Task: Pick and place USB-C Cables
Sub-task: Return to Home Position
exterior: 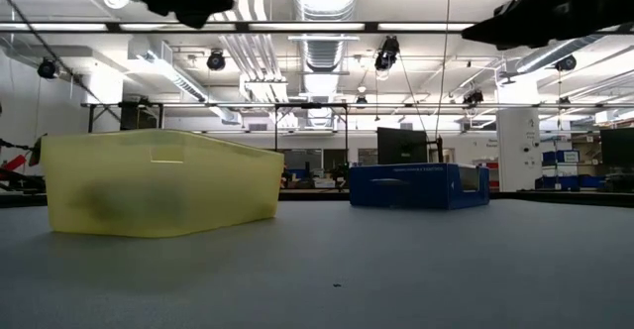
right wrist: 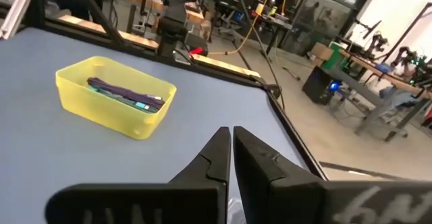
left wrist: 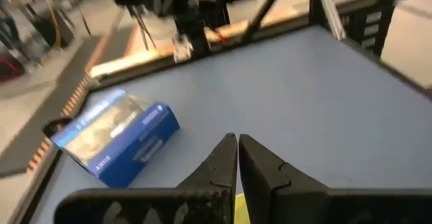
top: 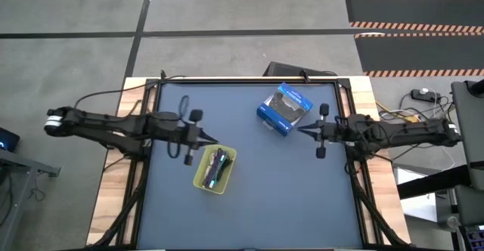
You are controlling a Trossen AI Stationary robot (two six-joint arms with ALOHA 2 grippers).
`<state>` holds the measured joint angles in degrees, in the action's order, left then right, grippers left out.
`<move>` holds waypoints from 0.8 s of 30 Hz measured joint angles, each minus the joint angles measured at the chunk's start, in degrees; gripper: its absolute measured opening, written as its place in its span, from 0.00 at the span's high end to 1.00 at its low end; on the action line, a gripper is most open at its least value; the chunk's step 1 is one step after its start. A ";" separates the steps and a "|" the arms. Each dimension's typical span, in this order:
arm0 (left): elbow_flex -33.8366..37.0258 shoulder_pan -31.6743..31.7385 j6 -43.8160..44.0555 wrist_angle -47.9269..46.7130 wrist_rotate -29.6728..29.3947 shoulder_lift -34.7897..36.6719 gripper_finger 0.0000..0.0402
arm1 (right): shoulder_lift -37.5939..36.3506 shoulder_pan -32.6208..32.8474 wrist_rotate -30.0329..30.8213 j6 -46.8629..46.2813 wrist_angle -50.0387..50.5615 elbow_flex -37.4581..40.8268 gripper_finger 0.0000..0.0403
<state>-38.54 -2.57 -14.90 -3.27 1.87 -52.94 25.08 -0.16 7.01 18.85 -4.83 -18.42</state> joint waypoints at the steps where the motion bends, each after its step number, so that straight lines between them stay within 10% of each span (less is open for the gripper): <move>1: 1.53 0.00 0.02 1.13 0.00 2.16 1.00 | -1.17 0.00 0.01 -0.46 1.03 0.07 0.98; 24: 26.51 0.00 6.14 3.47 -2.22 44.76 1.00 | -24.74 0.00 5.28 -2.83 9.43 7.05 0.98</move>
<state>-12.04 -2.57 -8.75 0.20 -0.35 -8.18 0.34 -0.16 12.29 16.02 4.60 -11.37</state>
